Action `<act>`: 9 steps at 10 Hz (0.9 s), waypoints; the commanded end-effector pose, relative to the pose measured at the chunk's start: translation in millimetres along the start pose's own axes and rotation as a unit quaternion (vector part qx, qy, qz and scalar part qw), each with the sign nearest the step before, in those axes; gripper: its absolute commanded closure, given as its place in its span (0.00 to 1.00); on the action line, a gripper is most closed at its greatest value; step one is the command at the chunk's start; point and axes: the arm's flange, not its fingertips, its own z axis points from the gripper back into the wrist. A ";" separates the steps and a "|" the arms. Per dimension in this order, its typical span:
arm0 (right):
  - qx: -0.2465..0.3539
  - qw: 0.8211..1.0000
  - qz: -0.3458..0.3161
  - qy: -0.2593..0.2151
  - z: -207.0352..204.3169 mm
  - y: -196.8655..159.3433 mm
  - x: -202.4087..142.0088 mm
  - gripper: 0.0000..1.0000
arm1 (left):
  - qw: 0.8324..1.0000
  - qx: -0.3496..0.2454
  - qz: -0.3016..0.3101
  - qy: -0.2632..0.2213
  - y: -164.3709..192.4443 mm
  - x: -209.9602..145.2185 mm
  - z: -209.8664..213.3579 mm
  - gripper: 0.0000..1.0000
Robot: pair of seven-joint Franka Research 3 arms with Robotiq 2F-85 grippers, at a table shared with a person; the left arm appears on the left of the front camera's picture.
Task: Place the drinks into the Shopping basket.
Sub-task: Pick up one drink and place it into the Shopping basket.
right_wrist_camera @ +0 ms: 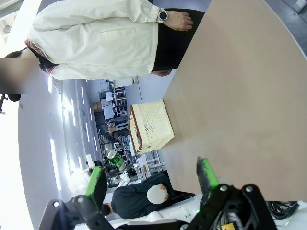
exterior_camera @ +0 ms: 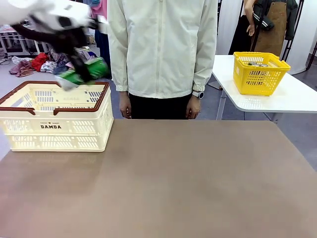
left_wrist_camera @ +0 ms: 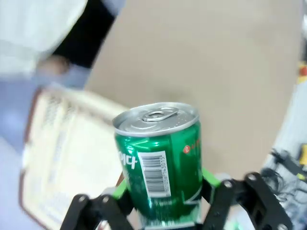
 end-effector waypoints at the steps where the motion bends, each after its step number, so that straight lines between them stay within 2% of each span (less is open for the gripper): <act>1: 0.002 1.000 0.014 0.004 1.5 1.3 0.4 0.00 | 0.985 0.016 0.170 0.026 66.5 -22.1 1.5 1.00; 2: 0.002 1.000 0.014 0.004 1.5 1.3 0.4 0.00 | 0.956 0.057 0.283 0.046 104.0 -54.6 7.0 1.00; 3: 0.002 1.000 0.014 0.004 1.5 1.3 0.4 0.00 | 0.933 0.071 0.350 0.045 125.6 -76.6 5.1 1.00; 4: 0.002 1.000 0.014 0.004 1.5 1.3 0.4 0.00 | 0.910 0.105 0.395 0.064 137.0 -89.0 -0.8 1.00; 5: 0.002 1.000 0.014 0.004 1.5 1.3 0.4 0.00 | 0.896 0.121 0.421 0.077 145.8 -93.6 -9.2 1.00; 7: 0.002 1.000 0.014 0.004 1.5 1.3 0.4 0.00 | 0.888 0.122 0.440 0.058 159.1 -92.8 -17.6 1.00; 8: 0.002 1.000 0.014 0.004 1.5 1.3 0.4 0.00 | 0.899 0.105 0.420 0.067 160.1 -114.9 -16.2 1.00; 9: 0.002 1.000 0.014 0.004 1.5 1.3 0.4 0.00 | 0.899 0.105 0.420 0.067 160.1 -114.9 -16.2 1.00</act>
